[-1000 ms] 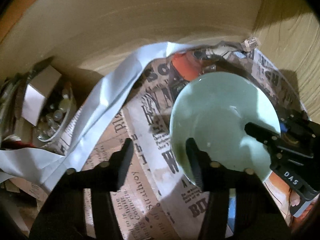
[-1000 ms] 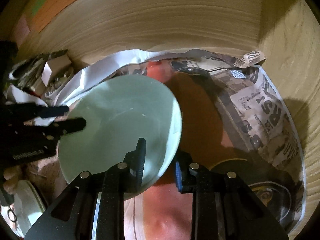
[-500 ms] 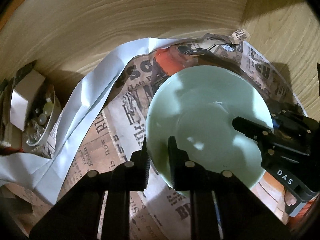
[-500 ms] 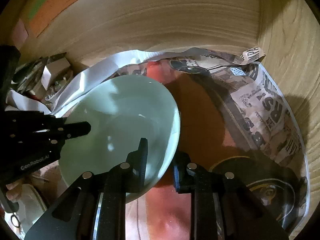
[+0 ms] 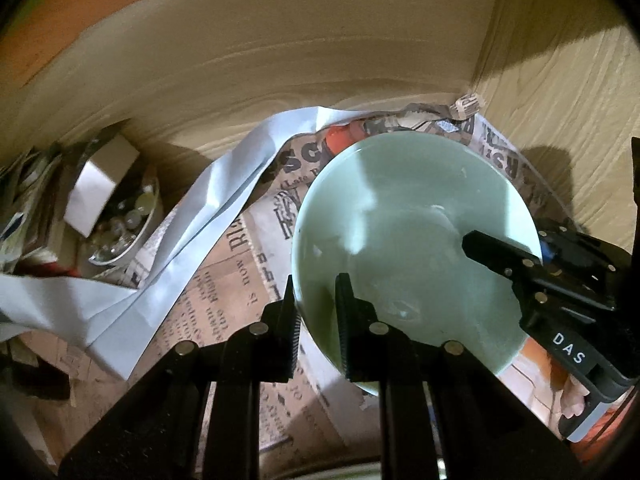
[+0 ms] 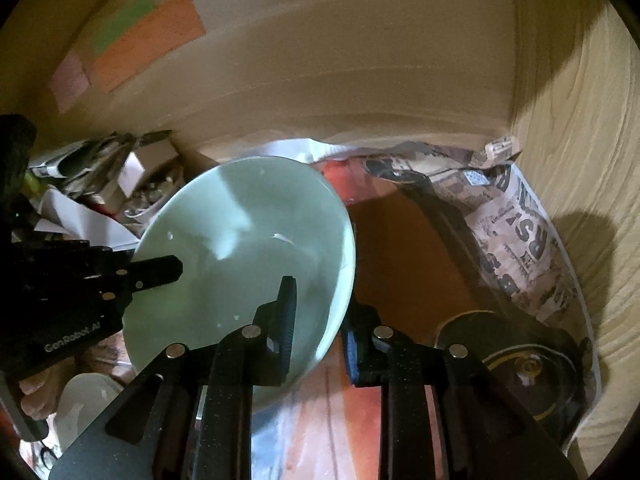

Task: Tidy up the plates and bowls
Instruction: 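Lift the mint-green bowl and carry it toward the bowl stack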

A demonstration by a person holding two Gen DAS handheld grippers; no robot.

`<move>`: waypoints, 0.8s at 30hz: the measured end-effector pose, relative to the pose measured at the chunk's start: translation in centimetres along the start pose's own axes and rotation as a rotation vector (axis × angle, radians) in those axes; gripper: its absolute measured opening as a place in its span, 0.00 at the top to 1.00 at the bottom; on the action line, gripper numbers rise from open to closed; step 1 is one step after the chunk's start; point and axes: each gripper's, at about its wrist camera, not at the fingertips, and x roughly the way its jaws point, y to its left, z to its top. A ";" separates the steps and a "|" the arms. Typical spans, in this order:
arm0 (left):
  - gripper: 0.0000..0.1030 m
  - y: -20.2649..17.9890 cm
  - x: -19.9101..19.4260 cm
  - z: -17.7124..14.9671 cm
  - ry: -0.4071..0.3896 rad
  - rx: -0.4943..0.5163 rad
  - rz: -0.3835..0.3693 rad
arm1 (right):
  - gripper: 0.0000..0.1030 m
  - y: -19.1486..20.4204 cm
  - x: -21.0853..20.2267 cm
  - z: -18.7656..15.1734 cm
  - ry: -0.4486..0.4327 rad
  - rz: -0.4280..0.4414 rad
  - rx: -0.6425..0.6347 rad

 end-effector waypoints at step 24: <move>0.85 4.8 -12.1 -7.0 -0.242 -0.097 0.037 | 0.82 9.4 -5.6 -1.7 -0.113 0.063 -0.125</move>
